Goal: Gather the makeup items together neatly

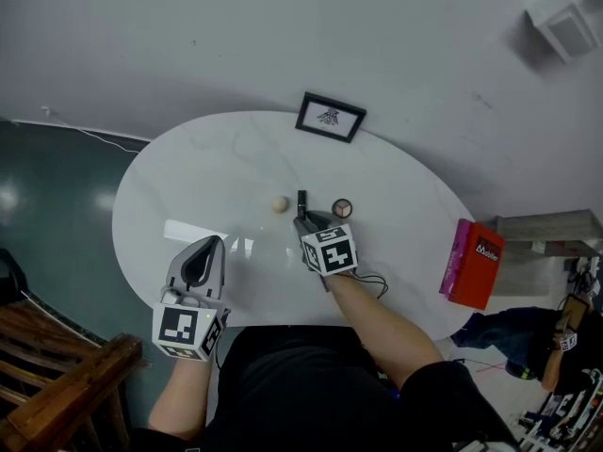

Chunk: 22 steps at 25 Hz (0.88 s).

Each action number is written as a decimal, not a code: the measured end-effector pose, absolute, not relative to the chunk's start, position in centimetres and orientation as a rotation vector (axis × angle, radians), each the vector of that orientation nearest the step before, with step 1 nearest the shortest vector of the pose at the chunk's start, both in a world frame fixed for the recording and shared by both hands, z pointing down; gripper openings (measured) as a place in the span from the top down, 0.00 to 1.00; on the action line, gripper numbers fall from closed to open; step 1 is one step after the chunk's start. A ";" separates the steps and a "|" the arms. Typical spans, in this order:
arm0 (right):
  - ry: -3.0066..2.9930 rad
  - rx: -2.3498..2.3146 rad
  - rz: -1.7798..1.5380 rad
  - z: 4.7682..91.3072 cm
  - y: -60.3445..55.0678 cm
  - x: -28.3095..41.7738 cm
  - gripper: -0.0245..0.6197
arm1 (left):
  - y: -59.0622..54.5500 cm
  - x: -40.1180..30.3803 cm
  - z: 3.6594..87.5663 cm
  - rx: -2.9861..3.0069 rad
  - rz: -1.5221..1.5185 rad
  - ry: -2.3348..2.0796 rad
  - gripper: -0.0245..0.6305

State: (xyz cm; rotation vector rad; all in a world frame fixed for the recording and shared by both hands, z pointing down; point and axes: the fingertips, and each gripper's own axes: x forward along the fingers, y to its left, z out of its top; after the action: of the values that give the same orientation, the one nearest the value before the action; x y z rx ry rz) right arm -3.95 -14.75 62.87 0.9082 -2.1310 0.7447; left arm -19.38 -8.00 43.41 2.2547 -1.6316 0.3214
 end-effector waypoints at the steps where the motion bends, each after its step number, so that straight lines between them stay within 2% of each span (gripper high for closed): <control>1: -2.129 0.913 0.761 63.0 -14.7 -3.9 0.76 | -8.0 -19.3 43.4 2.257 0.323 -1.630 0.94; 6: -2.116 0.965 0.882 63.5 -14.8 -3.2 0.79 | -8.0 -18.9 43.3 2.254 0.327 -1.635 0.94; 22: -2.099 1.043 0.914 63.4 -15.2 -2.1 0.80 | -6.7 -17.2 42.9 2.211 0.336 -1.686 0.94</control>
State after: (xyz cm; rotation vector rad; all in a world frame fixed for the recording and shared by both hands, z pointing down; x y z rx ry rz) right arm -2.15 -15.17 63.44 1.0429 -2.0987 0.9139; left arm -17.24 -6.74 42.94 2.2108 -1.6863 0.3361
